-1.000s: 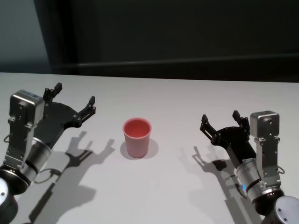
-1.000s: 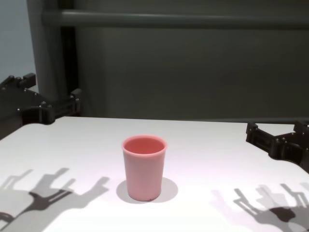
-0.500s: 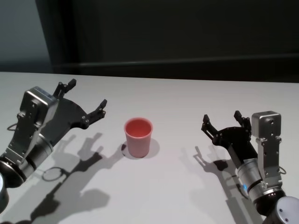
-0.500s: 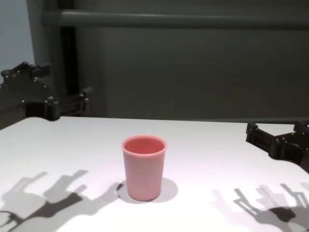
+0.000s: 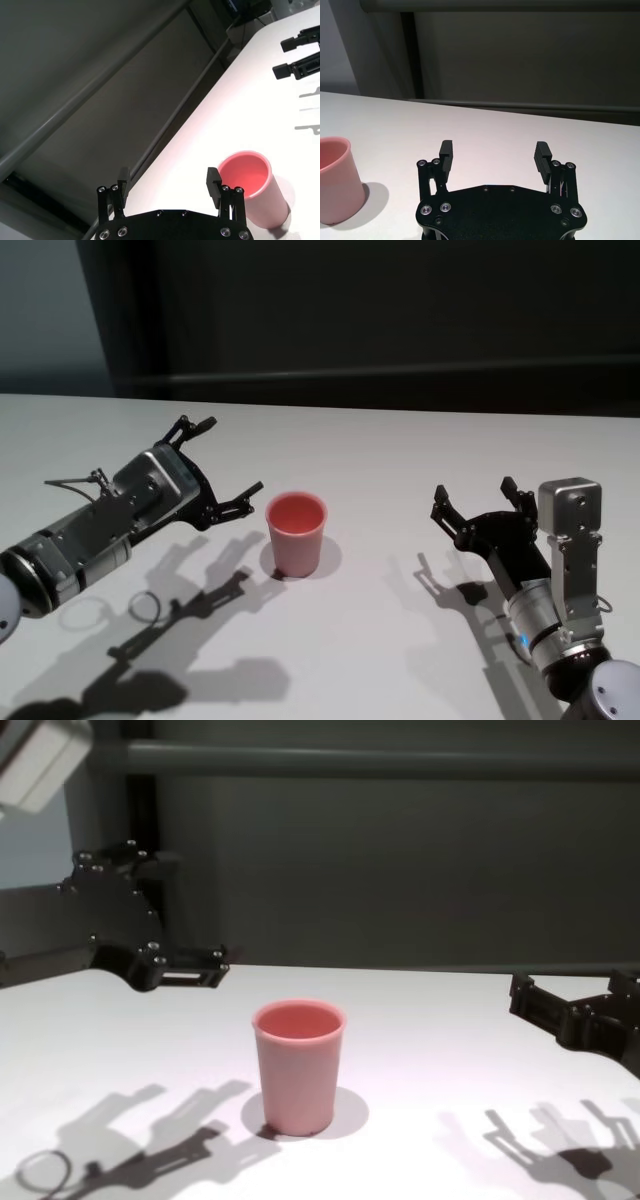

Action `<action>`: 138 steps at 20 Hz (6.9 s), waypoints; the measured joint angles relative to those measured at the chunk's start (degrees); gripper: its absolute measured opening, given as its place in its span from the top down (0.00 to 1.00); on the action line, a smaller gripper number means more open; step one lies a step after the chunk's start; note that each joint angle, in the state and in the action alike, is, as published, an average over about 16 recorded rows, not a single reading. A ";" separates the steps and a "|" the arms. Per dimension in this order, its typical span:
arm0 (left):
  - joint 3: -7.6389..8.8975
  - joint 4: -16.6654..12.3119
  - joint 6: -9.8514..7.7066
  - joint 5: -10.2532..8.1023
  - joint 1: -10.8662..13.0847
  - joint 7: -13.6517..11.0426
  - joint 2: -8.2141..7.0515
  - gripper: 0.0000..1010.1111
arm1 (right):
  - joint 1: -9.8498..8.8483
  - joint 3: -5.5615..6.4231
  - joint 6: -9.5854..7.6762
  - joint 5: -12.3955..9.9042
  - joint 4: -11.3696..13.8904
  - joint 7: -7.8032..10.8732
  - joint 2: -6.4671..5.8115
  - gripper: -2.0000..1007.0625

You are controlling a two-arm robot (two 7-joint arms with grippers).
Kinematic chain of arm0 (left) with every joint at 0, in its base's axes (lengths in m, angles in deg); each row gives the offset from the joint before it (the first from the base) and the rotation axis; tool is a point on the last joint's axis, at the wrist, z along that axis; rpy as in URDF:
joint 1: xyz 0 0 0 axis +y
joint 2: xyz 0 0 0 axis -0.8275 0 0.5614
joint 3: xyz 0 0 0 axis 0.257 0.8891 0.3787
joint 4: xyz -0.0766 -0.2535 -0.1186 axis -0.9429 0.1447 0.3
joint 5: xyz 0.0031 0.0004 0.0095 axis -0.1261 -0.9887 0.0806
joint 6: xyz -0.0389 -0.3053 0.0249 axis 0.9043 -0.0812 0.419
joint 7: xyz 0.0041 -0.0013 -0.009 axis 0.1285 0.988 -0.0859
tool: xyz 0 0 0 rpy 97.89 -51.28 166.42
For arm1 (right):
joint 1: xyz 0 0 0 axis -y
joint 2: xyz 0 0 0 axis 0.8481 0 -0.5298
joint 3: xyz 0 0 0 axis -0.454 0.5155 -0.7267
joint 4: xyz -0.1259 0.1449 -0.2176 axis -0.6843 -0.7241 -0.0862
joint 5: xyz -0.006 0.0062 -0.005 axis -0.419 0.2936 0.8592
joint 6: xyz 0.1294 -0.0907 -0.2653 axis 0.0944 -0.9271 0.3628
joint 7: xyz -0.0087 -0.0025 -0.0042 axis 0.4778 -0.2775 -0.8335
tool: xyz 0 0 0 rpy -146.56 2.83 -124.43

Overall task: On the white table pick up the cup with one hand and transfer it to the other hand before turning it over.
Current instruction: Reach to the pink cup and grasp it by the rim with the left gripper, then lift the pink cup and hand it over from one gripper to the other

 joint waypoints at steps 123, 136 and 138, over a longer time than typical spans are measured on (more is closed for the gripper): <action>-35.42 14.16 0.93 7.45 -36.84 -27.53 -7.13 0.95 | 0.00 0.00 0.00 0.00 0.00 0.00 0.00 0.01; -25.51 18.41 1.52 -9.44 -31.20 -22.38 -3.41 0.95 | 0.00 0.00 0.00 0.00 0.00 0.00 0.00 0.01; -24.52 19.43 1.70 -11.47 -30.91 -21.86 -2.57 0.95 | 0.00 0.00 0.00 0.00 0.00 0.00 0.00 0.01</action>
